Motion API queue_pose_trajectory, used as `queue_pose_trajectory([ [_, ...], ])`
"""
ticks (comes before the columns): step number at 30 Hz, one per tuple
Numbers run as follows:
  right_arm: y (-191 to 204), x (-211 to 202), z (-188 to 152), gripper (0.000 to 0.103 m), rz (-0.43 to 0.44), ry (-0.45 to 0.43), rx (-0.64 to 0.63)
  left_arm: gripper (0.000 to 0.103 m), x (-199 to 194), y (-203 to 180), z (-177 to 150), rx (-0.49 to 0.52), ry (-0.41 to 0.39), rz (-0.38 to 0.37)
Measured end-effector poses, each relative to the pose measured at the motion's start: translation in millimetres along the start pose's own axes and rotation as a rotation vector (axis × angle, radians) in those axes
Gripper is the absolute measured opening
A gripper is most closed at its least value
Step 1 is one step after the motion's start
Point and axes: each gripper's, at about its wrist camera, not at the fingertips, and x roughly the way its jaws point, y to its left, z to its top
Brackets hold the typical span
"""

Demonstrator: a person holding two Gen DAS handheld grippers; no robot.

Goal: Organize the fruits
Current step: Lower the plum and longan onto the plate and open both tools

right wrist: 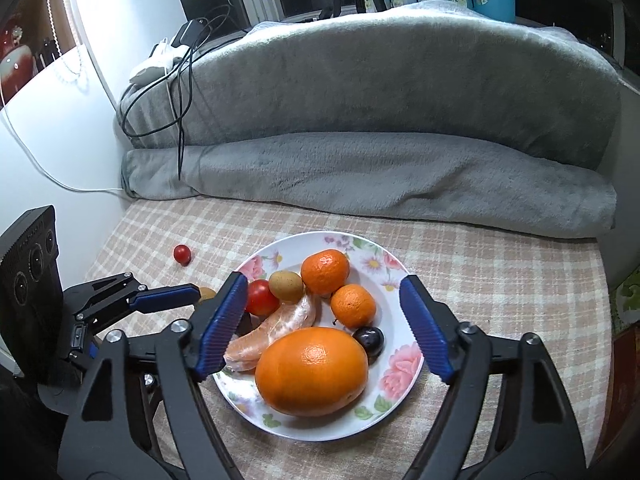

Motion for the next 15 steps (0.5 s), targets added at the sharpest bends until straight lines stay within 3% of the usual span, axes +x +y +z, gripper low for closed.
queue_pose_trajectory([
  [15, 5.8, -4.7, 3.8, 0.087, -0.007, -0.015, -0.002, 0.071, -13.8, 5.4, -3.6, -0.007, -0.018, 0.044],
])
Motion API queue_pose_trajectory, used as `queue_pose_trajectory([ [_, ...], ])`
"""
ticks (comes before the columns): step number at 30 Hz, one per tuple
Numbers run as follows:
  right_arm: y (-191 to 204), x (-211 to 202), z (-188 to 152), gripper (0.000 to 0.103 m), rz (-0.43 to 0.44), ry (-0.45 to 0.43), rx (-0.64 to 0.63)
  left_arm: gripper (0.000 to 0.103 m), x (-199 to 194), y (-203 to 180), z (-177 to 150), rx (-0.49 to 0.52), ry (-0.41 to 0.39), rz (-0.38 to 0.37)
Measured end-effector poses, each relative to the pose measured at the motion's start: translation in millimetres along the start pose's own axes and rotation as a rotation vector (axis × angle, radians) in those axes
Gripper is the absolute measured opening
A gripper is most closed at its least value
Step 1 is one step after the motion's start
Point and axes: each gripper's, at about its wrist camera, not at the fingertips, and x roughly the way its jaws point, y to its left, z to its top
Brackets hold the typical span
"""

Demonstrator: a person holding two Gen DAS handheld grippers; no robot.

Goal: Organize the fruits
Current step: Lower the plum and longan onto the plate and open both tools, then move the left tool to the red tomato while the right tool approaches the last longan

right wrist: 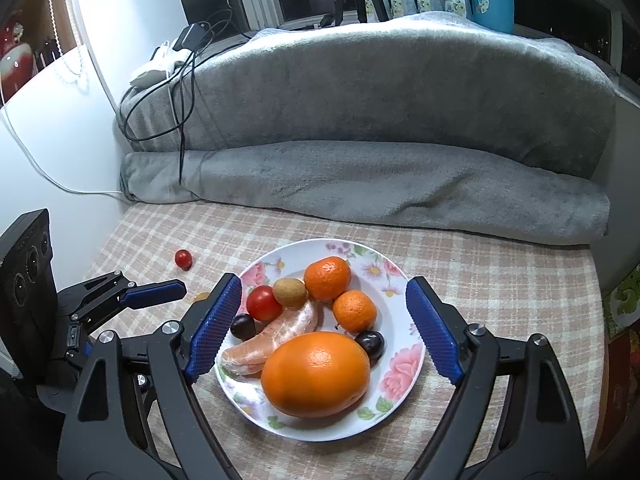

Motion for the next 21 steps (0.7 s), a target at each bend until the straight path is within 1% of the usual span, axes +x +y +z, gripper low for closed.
queue_pose_trajectory([
  [13, 17.2, -1.6, 8.2, 0.087, 0.054, -0.004, -0.027, 0.071, -20.0, 21.3, -7.7, -0.032, -0.022, 0.045],
  [21, 30.7, -2.1, 8.8, 0.087, 0.089, -0.010, -0.067, 0.071, -30.5, 47.3, -14.1, -0.059, -0.019, 0.100],
])
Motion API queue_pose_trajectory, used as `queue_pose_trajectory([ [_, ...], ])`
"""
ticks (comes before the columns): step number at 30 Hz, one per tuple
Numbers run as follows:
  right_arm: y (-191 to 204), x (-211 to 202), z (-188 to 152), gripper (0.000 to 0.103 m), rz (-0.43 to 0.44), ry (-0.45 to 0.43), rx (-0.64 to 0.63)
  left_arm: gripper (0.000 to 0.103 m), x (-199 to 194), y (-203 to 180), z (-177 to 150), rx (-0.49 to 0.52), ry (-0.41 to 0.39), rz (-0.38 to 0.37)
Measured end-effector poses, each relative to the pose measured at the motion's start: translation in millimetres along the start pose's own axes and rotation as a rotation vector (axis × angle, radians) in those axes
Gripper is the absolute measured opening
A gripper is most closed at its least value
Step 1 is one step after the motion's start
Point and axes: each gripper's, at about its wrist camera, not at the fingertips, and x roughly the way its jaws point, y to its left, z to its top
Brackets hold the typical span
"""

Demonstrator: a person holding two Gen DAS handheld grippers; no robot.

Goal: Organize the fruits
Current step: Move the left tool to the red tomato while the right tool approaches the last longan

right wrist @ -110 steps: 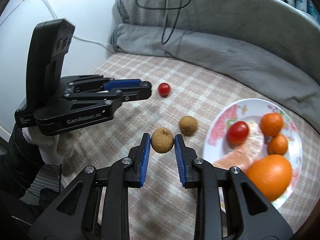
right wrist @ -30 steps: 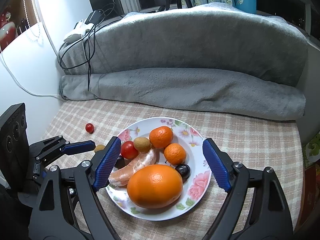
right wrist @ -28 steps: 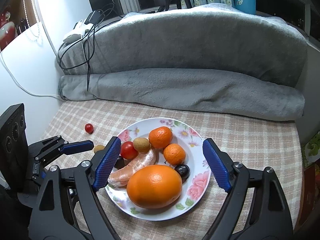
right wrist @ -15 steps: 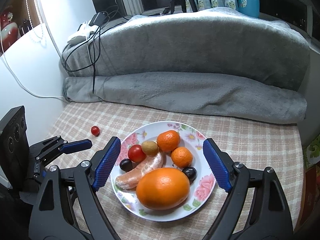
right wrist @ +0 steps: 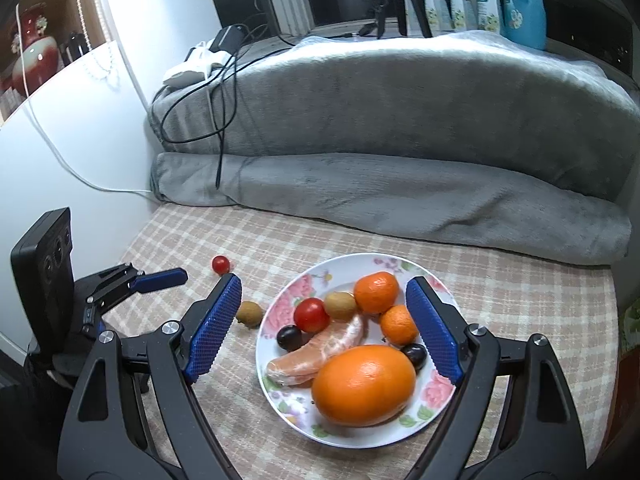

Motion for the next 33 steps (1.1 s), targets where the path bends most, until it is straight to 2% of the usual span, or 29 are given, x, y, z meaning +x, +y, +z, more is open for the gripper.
queue_pose_trajectory([
  [7, 17.3, 5.1, -0.2, 0.087, 0.022, 0.011, -0.067, 0.071, -2.9, 23.6, -2.3, -0.024, 0.003, 0.038],
  [16, 44.4, 15.6, -1.8, 0.085, 0.050, 0.046, -0.179, 0.071, -0.1, 45.6, -1.7, -0.064, 0.009, 0.051],
  [17, 46.4, 17.2, -2.2, 0.083, 0.057, 0.055, -0.187, 0.071, 0.9, 47.2, -1.9, -0.068, 0.010, 0.052],
  [20, 55.2, 25.1, -4.6, 0.075, 0.077, 0.085, -0.224, 0.062, 3.8, 51.7, -2.6, -0.079, 0.016, 0.051],
  [33, 89.1, 67.7, -13.9, 0.049, 0.126, 0.212, -0.385, 0.047, 20.5, 71.4, -1.5, -0.102, 0.051, 0.037],
])
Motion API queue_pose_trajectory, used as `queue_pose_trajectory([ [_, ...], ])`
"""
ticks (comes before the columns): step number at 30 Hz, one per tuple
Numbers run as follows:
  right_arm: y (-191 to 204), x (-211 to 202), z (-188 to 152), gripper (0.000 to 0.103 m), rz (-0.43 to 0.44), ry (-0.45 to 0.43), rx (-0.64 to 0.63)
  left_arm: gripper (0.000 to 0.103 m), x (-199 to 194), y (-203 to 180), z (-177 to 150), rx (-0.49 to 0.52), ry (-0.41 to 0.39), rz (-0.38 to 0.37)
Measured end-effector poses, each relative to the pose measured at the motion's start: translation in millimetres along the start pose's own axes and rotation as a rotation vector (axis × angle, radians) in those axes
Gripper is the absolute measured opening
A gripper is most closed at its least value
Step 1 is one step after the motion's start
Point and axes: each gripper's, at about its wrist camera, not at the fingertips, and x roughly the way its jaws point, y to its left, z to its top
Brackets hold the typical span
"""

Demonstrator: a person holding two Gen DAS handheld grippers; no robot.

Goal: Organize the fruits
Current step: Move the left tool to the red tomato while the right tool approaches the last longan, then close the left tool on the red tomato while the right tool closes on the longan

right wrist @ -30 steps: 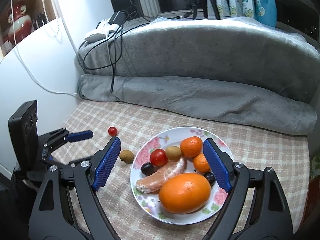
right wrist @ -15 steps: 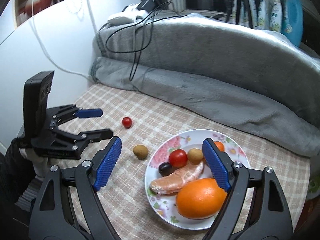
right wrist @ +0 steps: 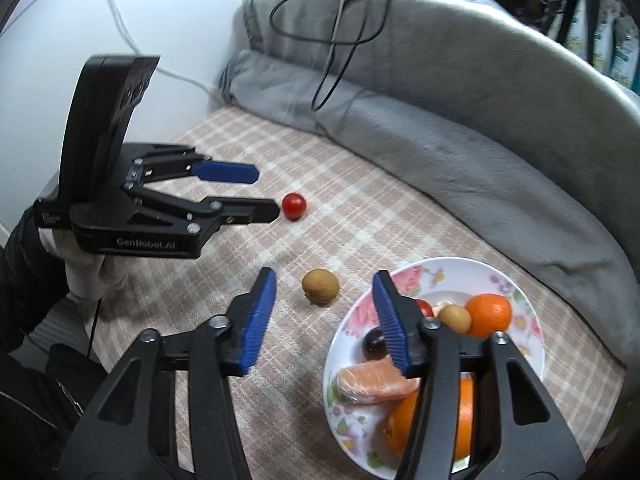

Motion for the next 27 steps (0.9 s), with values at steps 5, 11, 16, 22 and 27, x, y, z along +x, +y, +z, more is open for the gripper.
queue_pose_trajectory([
  [5, 7.9, 17.1, 4.1, 0.045, -0.012, 0.065, -0.060, 0.044, 6.1, 6.3, 0.6, -0.009, 0.013, -0.004],
  [11, 15.5, 37.0, 7.6, 0.041, -0.013, 0.126, -0.120, 0.040, 13.0, 10.7, 0.3, -0.014, 0.025, -0.008],
  [16, 19.5, 49.4, 8.6, 0.040, -0.025, 0.162, -0.155, 0.040, 18.7, 14.5, -0.7, -0.019, 0.035, -0.013],
  [22, 18.8, 59.9, 11.7, 0.038, -0.035, 0.198, -0.175, 0.038, 24.6, 18.3, -1.3, -0.027, 0.045, -0.020],
  [27, 15.7, 68.0, 12.3, 0.037, -0.039, 0.232, -0.181, 0.037, 27.9, 19.6, -2.6, -0.032, 0.050, -0.026],
])
